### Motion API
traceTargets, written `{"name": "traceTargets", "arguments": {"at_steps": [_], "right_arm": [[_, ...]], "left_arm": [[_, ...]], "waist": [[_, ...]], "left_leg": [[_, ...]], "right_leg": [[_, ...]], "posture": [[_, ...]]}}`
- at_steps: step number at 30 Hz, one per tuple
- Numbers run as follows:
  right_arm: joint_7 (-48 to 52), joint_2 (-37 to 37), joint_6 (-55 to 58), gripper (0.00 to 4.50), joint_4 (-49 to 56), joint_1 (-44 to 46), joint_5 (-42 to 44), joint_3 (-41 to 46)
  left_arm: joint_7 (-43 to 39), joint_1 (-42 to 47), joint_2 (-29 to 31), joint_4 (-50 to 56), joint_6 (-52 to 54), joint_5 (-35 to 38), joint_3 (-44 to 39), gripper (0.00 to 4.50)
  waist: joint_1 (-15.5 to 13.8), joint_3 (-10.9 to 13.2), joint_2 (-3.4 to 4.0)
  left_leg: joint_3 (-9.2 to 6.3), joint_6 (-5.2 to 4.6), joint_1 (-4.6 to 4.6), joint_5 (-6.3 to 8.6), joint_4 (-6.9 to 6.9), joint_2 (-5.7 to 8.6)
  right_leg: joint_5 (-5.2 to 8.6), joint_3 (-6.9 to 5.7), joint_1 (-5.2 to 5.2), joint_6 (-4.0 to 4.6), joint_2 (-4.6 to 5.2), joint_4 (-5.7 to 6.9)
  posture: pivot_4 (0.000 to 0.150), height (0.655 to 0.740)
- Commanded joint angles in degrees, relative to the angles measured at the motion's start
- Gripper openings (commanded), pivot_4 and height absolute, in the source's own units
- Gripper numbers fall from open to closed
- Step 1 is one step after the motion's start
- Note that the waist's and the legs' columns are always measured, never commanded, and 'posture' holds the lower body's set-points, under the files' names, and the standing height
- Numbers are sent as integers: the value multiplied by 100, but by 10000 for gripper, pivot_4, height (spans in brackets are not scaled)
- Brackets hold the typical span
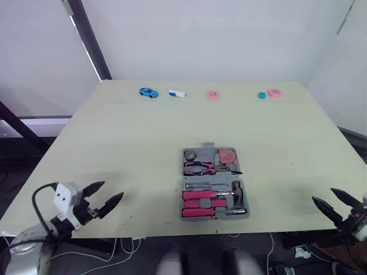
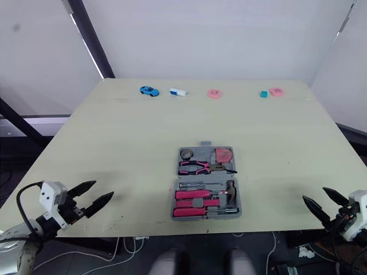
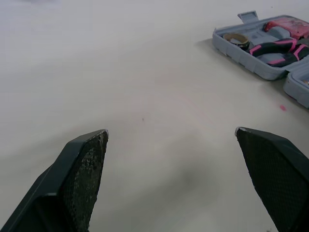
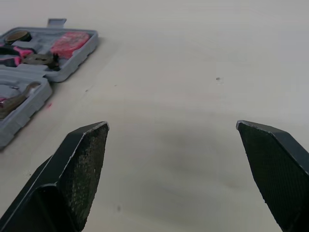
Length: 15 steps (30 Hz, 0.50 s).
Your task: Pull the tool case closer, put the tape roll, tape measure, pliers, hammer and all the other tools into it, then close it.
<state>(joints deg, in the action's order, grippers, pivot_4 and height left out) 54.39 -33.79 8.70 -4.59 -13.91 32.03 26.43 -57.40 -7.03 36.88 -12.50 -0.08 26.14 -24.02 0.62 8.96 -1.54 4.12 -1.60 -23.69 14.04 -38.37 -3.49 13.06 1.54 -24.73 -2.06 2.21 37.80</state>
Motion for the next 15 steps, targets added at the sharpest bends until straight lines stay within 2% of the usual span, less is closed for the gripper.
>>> {"name": "traceTargets", "arguments": {"at_steps": [1, 2, 3, 4, 5, 6, 7, 8, 9, 10, 11, 12, 13, 14, 15], "right_arm": [[68, -178, 85, 44603, 181, 328, -56, -199], [75, -193, 87, 44603, 154, 416, -87, -257], [77, -220, 92, 39483, 93, 670, -201, -441], [97, -253, 103, 38513, 6, 963, -312, -646], [103, -277, 100, 34952, -95, 1227, -432, -818], [138, -298, 75, 26969, -215, 1447, -531, -958], [200, -312, 52, 23566, -333, 1614, -606, -1075], [265, -317, 29, 22312, -504, 1811, -729, -1248], [349, -324, -21, 16307, -700, 2017, -886, -1457], [405, -325, -52, 13087, -874, 2197, -1024, -1637], [444, -324, -82, 6792, -999, 2314, -1115, -1745], [486, -309, -120, 2860, -1166, 2489, -1253, -1910], [517, -296, -152, 391, -1311, 2638, -1376, -2052], [536, -256, -222, 0, -1494, 2826, -1508, -2198], [535, -212, -278, 0, -1660, 2996, -1613, -2313]], "left_arm": [[-123, 146, 34, 248, 146, 61, 206, 45000], [-123, 198, 22, 248, 149, 36, 253, 45000], [-106, 382, -12, 204, 172, -12, 381, 45000], [-120, 594, -36, 126, 184, -64, 522, 42496], [-145, 777, -39, 57, 206, -109, 646, 39763], [-174, 929, -36, -16, 218, -158, 746, 33860], [-224, 1042, -22, -93, 234, -200, 827, 30531], [-293, 1162, -5, -185, 248, -270, 949, 29090], [-372, 1288, 5, -297, 220, -353, 1084, 23171], [-434, 1401, 8, -404, 184, -426, 1194, 19552], [-473, 1475, 10, -482, 149, -472, 1261, 13745], [-515, 1592, -2, -593, 138, -530, 1349, 9713], [-554, 1695, -16, -691, 119, -576, 1423, 5123], [-592, 1824, -40, -819, 111, -618, 1500, 310], [-632, 1938, -65, -938, 104, -663, 1567, 310]], "waist": [[12, 0, 0], [13, 0, -1], [10, -1, -1], [9, 0, -1], [11, 4, 1], [10, 4, 1], [8, 1, -1], [8, 0, -2], [9, 0, -2], [9, 0, -1], [10, 0, -1], [9, 0, -1], [8, 0, -1], [8, 0, -1], [8, 0, -1]], "left_leg": [[1, 0, 0, 0, 0, 1], [2, -1, -1, 0, 0, 10], [3, -1, -1, 0, -1, 17], [3, -1, -1, 0, -1, 18], [5, -1, 1, 0, -1, 18], [11, -2, -1, -1, -6, 19], [13, -2, -1, -2, -8, 19], [12, -2, 3, -2, -11, 20], [10, -2, 5, -2, -11, 19], [9, -2, 4, -3, -10, 19], [8, -2, 2, -3, -9, 19], [8, -2, -1, -3, -8, 20], [9, -2, -4, -2, -5, 20], [9, -2, -5, -1, -4, 20], [10, -2, -12, -1, -3, 21]], "right_leg": [[0, 0, 0, 0, 0, -1], [0, 1, 0, 0, -1, -1], [-1, 0, 0, -1, -2, 0], [0, -2, 1, -1, -2, 0], [0, -3, 4, -1, -4, 0], [-1, -3, 0, -4, -6, 5], [-2, -3, 0, -4, -8, 7], [-2, -5, 7, -4, -12, 10], [-3, -6, 10, -2, -17, 10], [-5, -6, 9, 1, -19, 10], [-5, -5, 10, 3, -21, 9], [-5, -5, 8, 3, -21, 8], [-5, -5, 6, 2, -21, 6], [-11, -4, 6, -10, -21, 5], [-16, -4, 1, -20, -21, 2]], "posture": [[1500, 7395], [1500, 7395], [1500, 7395], [1500, 7395], [1500, 7395], [1500, 7395], [1500, 7395], [1500, 7395], [1500, 7395], [1500, 7395], [1500, 7395], [1500, 7395], [1500, 7395], [1500, 7395], [1500, 7395]]}}
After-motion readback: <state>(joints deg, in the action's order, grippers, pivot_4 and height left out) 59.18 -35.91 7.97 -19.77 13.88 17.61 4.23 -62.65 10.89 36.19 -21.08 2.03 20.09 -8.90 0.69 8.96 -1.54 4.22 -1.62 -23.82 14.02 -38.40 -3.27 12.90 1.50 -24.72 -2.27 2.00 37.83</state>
